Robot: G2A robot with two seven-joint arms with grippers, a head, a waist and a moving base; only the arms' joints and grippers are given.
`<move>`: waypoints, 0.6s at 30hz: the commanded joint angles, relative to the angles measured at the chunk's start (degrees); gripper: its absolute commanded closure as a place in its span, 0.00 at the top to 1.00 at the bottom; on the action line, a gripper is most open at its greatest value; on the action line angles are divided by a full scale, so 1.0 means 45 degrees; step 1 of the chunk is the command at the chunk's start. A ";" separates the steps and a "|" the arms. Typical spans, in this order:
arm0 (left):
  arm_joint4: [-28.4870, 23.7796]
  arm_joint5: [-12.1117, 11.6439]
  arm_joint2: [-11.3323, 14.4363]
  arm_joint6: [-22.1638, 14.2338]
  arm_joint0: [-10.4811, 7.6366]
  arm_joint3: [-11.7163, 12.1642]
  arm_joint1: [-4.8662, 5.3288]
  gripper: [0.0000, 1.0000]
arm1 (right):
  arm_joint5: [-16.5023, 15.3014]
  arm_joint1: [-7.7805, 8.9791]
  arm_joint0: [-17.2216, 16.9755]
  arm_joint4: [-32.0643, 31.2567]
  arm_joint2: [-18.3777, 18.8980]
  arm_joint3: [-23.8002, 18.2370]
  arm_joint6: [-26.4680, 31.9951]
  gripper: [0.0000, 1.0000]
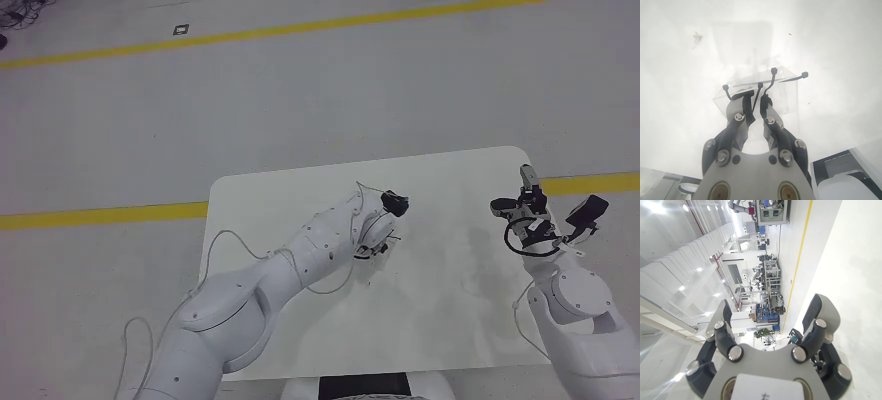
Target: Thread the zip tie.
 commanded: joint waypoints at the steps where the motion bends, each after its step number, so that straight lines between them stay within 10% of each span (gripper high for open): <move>1: 0.0007 -0.0034 -0.0007 0.0024 -0.0026 0.0124 -0.0051 0.11 | 0.0000 0.0000 0.0000 0.0000 0.0000 0.0000 0.0000 1.00; 18: 0.0134 0.0021 -0.0190 -0.0102 -0.0228 0.0210 -0.0274 0.00 | 0.0000 0.0000 0.0000 0.0000 0.0000 0.0000 0.0000 1.00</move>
